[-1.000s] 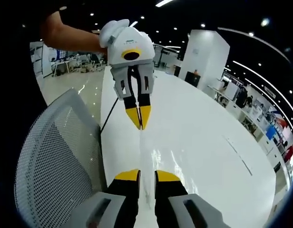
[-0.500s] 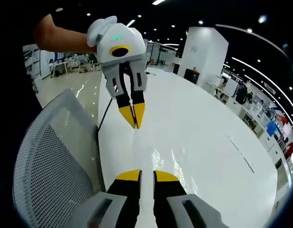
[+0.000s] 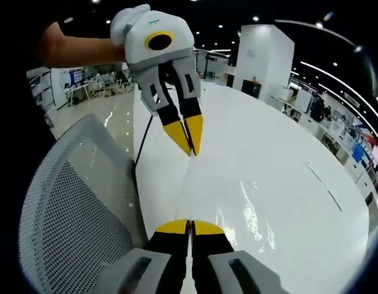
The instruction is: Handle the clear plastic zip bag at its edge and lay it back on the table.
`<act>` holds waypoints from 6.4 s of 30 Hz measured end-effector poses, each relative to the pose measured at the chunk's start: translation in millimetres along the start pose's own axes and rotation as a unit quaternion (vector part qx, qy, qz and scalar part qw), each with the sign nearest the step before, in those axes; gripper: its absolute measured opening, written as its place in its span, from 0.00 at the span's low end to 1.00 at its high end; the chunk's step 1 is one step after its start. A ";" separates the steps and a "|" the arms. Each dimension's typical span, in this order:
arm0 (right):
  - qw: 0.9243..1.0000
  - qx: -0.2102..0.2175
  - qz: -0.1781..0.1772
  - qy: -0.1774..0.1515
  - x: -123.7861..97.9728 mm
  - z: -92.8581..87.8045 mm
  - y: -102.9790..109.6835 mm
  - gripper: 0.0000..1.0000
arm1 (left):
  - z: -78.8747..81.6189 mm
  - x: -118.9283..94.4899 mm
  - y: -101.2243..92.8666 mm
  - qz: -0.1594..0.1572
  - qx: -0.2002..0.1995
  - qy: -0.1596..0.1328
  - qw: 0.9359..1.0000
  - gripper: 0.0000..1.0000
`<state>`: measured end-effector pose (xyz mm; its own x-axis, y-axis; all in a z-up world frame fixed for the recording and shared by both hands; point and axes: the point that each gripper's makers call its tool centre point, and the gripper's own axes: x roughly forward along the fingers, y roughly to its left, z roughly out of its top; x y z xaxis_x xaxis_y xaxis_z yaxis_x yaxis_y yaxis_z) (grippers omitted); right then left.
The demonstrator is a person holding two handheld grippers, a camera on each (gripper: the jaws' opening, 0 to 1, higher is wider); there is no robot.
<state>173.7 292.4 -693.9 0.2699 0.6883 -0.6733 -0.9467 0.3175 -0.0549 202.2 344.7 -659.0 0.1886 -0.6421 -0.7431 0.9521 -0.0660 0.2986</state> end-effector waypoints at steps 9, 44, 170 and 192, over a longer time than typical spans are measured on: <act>0.999 0.040 -0.014 -0.013 -1.9 3.4 -8.9 0.00 | -2.1 -4.8 9.9 0.020 -0.042 -0.008 0.999 0.03; 0.996 0.069 -0.055 -0.024 -1.8 9.4 -30.1 0.00 | 12.2 -35.5 27.2 0.161 -0.336 -0.061 0.926 0.22; 0.976 0.089 -0.169 -0.102 -47.2 58.3 -87.0 0.00 | -4.4 -4.6 42.3 0.181 -0.499 -0.069 0.845 0.00; 0.973 0.092 -0.192 -0.087 -47.9 42.0 -97.7 0.00 | 40.4 -3.7 21.9 0.138 -0.414 -0.088 0.896 0.22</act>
<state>260.6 255.8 -625.3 0.6390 0.5903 -0.4932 -0.7262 0.6744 -0.1337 212.7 314.8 -625.5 0.4729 -0.6614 -0.5822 0.7409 0.6561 -0.1436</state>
